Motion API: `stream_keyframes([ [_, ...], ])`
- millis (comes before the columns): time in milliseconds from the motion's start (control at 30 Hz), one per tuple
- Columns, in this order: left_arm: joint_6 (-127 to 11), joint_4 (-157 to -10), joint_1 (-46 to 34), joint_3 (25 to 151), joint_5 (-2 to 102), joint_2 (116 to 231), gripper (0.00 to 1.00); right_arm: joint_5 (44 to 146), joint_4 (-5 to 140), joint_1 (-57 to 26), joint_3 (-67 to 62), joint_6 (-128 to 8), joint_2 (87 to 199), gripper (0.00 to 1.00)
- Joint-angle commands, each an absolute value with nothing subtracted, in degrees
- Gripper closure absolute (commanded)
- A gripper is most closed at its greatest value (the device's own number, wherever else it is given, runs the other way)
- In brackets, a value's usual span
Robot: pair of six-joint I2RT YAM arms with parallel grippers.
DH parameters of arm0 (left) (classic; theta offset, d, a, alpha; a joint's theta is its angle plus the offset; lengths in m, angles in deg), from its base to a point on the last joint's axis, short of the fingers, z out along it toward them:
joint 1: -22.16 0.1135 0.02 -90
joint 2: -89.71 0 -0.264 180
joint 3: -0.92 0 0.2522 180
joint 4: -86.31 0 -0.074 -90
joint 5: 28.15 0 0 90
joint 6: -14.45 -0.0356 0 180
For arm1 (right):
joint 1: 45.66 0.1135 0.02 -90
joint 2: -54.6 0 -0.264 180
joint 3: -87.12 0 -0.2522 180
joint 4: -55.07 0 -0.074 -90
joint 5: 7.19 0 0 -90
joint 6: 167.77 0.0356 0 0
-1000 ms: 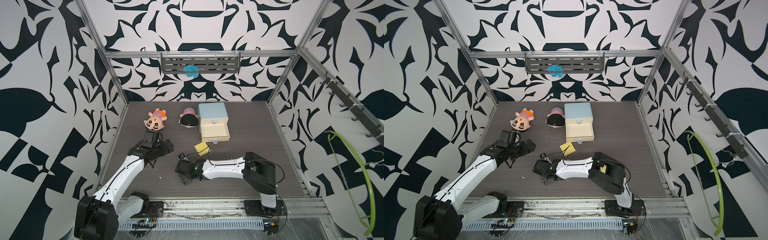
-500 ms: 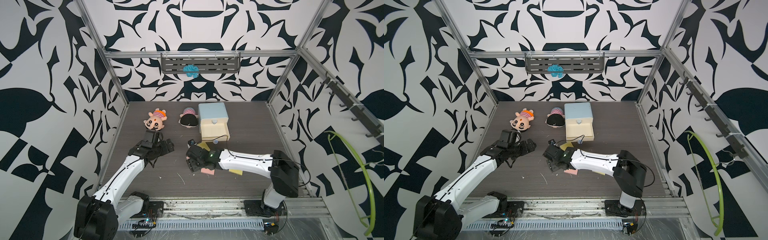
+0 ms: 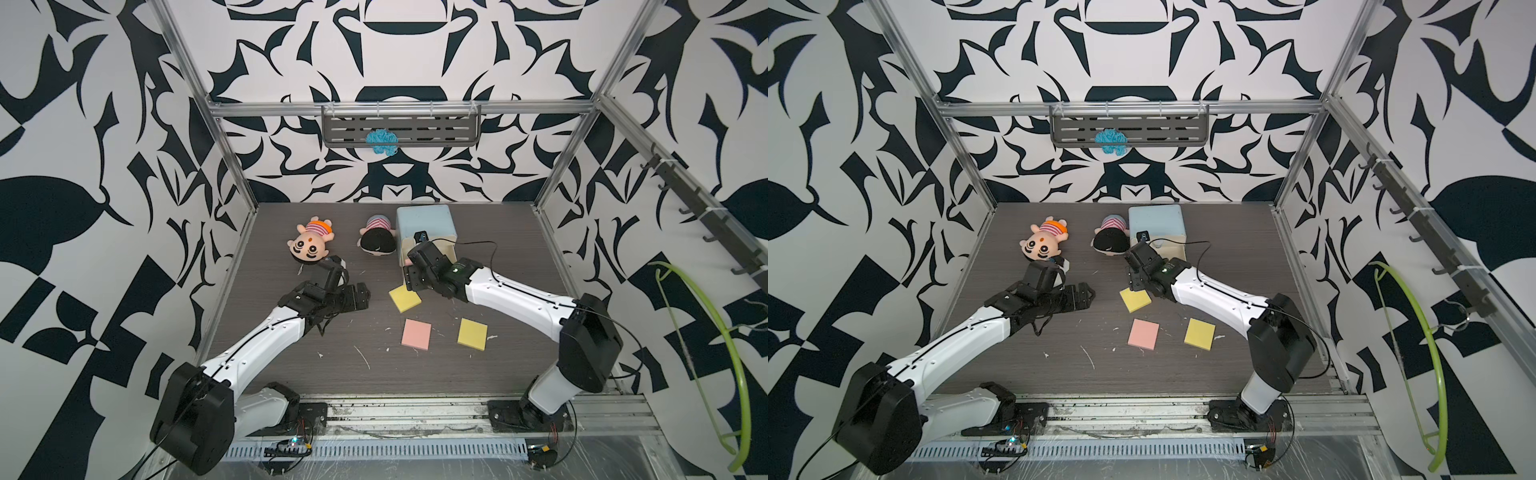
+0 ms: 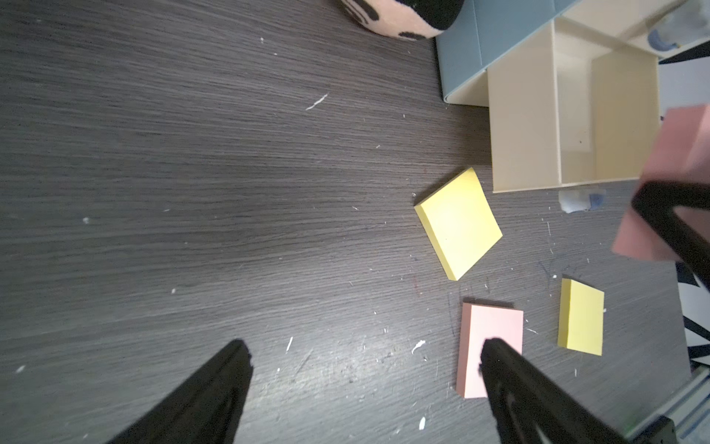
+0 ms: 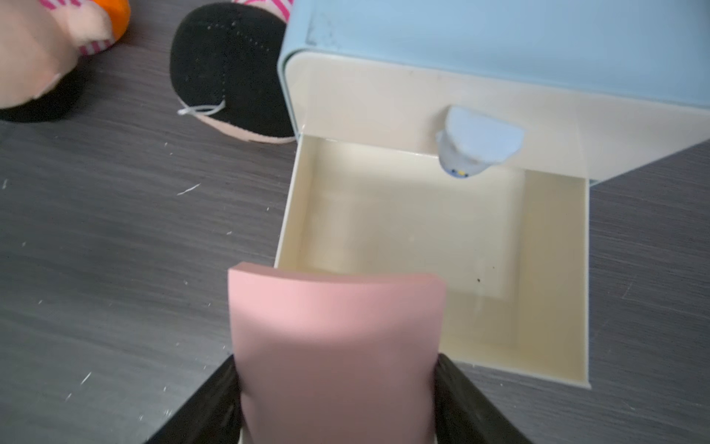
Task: Please put the sticky notes in the drawer by color
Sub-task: Pick up the sticky notes from the center of the board, then place the sticky notes in the drawer.
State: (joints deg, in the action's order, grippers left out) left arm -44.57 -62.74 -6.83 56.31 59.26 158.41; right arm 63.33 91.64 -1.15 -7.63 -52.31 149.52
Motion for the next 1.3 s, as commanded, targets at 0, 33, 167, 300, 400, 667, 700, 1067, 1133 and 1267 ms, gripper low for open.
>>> stream_keyframes([
  [0,-46.4,-65.2,-7.5,56.3,58.9,159.4,0.01,60.7,85.2,-1.9,-4.0,-53.6,151.3,0.24],
  [33,-46.4,-65.1,-7.6,56.4,58.8,159.7,0.01,60.6,84.4,-2.1,-3.4,-53.9,152.2,0.24],
  [167,-46.6,-65.2,-7.6,56.1,58.9,159.8,0.01,60.1,82.2,-2.6,-1.9,-54.8,154.6,0.24],
  [300,-46.8,-65.3,-7.6,55.9,59.2,159.6,0.01,59.5,80.6,-3.2,-1.1,-56.1,156.3,0.24],
  [400,-47.0,-65.4,-7.6,55.9,59.3,159.8,0.01,59.1,80.0,-3.6,-1.0,-56.8,157.1,0.24],
  [667,-47.3,-65.2,-7.6,56.4,59.3,160.4,0.01,57.4,79.0,-4.0,-3.0,-56.7,156.2,0.24],
  [700,-47.3,-65.2,-7.6,56.4,59.3,160.4,0.01,57.3,78.9,-4.0,-3.4,-56.6,155.7,0.24],
  [1067,-47.2,-65.0,-7.7,57.1,58.7,160.7,0.01,57.0,78.5,-4.3,-5.4,-56.4,154.2,0.24],
  [1133,-47.2,-64.9,-7.7,57.1,58.7,160.8,0.01,57.2,78.5,-4.4,-5.5,-56.4,154.6,0.24],
  [1267,-47.3,-65.0,-7.9,57.3,58.5,160.8,0.01,57.8,78.5,-4.6,-5.6,-56.3,155.5,0.23],
])
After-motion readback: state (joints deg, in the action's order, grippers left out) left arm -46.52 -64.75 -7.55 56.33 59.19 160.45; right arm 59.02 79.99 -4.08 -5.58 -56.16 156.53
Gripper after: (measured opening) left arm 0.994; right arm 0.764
